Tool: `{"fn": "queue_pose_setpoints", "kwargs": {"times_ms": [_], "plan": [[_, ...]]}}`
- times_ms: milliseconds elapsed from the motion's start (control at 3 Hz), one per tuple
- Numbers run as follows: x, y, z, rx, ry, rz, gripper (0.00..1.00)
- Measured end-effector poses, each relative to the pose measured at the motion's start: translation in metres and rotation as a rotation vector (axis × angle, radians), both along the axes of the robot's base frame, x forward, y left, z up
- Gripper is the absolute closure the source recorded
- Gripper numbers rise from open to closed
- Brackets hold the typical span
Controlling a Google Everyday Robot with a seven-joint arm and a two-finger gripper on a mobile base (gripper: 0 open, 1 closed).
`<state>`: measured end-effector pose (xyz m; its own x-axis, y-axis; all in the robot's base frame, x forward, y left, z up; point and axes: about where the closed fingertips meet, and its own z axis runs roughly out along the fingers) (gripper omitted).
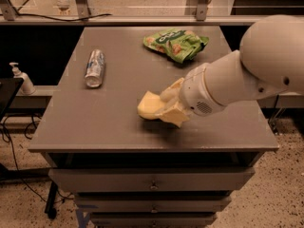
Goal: Move sponge near green rice chip bag
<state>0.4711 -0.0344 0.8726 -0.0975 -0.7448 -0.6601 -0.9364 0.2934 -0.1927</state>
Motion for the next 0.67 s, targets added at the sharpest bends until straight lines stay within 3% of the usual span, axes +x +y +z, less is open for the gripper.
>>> {"fn": "queue_pose_setpoints", "kwargs": {"times_ms": [333,667], "plan": [[0.0233,-0.0555,0.0178,-0.083,-0.058,-0.063,1.0],[0.0233,-0.0554,0.0178,-0.083,-0.059,-0.063,1.0]]}}
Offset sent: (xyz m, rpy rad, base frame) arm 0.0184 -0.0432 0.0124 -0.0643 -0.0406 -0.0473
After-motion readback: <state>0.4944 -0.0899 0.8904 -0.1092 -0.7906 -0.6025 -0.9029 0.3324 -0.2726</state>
